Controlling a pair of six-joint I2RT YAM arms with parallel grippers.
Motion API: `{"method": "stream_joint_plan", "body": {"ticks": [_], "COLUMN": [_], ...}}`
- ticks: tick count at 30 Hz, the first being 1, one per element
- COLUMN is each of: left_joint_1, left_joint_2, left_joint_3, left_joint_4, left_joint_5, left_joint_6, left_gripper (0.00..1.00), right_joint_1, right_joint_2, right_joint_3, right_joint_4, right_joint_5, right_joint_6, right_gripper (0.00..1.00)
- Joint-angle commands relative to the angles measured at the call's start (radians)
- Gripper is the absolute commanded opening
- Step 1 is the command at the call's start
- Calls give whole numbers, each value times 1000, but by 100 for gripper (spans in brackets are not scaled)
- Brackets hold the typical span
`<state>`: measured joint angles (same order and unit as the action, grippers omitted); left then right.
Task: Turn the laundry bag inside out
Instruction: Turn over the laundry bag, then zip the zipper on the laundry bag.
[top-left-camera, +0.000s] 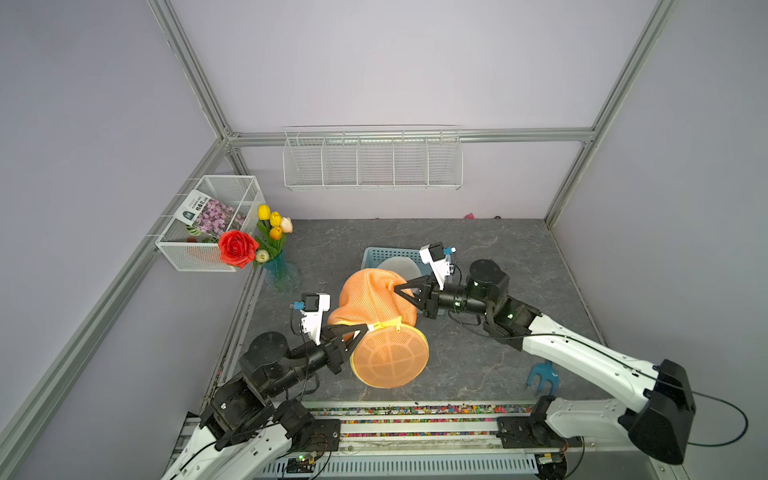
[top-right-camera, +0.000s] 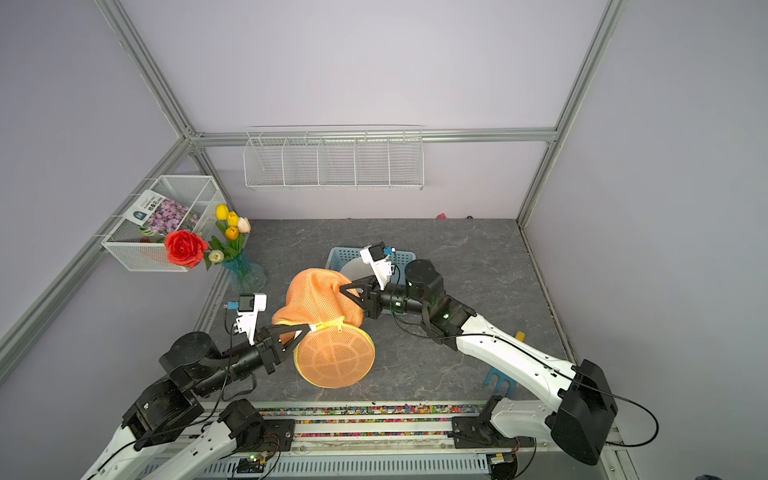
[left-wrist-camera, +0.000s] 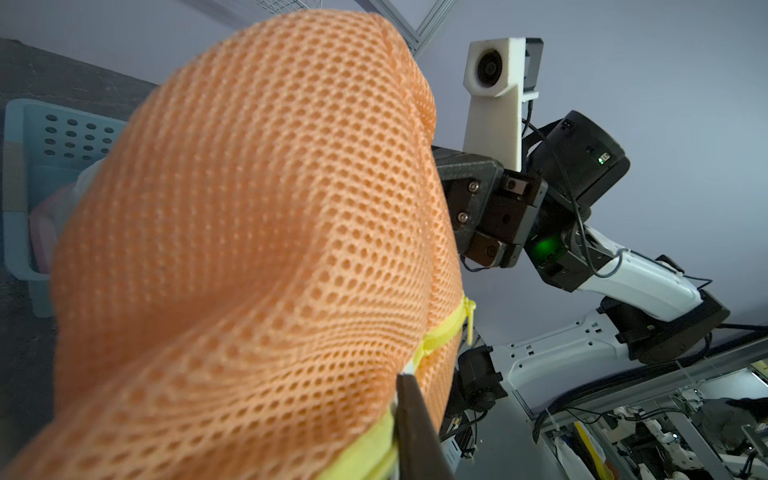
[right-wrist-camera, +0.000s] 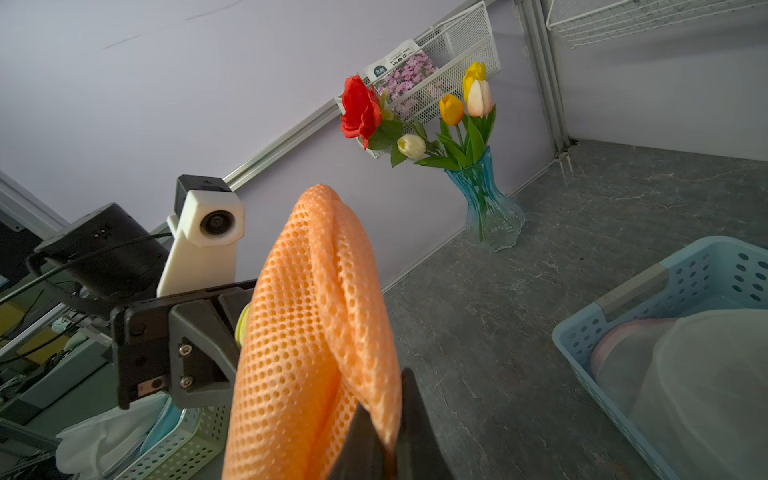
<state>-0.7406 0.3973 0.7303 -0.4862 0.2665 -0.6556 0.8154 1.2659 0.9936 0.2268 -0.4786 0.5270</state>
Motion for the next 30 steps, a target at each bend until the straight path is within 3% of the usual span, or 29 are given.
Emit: {"method": "stream_joint_plan", "body": {"ticks": [1, 10, 16, 19, 22, 24, 30], "left_joint_1": [-3, -3, -2, -4, -5, -5, -4], "left_joint_2": [-9, 82, 107, 90, 75, 70, 96], "left_joint_3": [-19, -233, -267, -266, -290, -302, -305], "left_joint_4": [-17, 144, 151, 113, 115, 126, 135], "left_joint_5": [-59, -51, -62, -65, -49, -44, -31], "left_joint_6": [-35, -178, -188, -193, -219, -235, -219], "left_gripper": [0, 0, 0, 0, 0, 0, 0], "right_joint_1": [-2, 4, 23, 37, 53, 63, 104], "right_joint_2": [8, 51, 125, 139, 112, 72, -88], "right_joint_3": [-12, -119, -247, -274, -287, -295, -322], "right_joint_4": [-56, -162, -64, -46, -66, -92, -193], "right_joint_5": [62, 255, 302, 321, 379, 438, 573], "right_joint_6": [-4, 58, 121, 135, 143, 157, 162], "right_gripper": [0, 0, 0, 13, 39, 50, 58]}}
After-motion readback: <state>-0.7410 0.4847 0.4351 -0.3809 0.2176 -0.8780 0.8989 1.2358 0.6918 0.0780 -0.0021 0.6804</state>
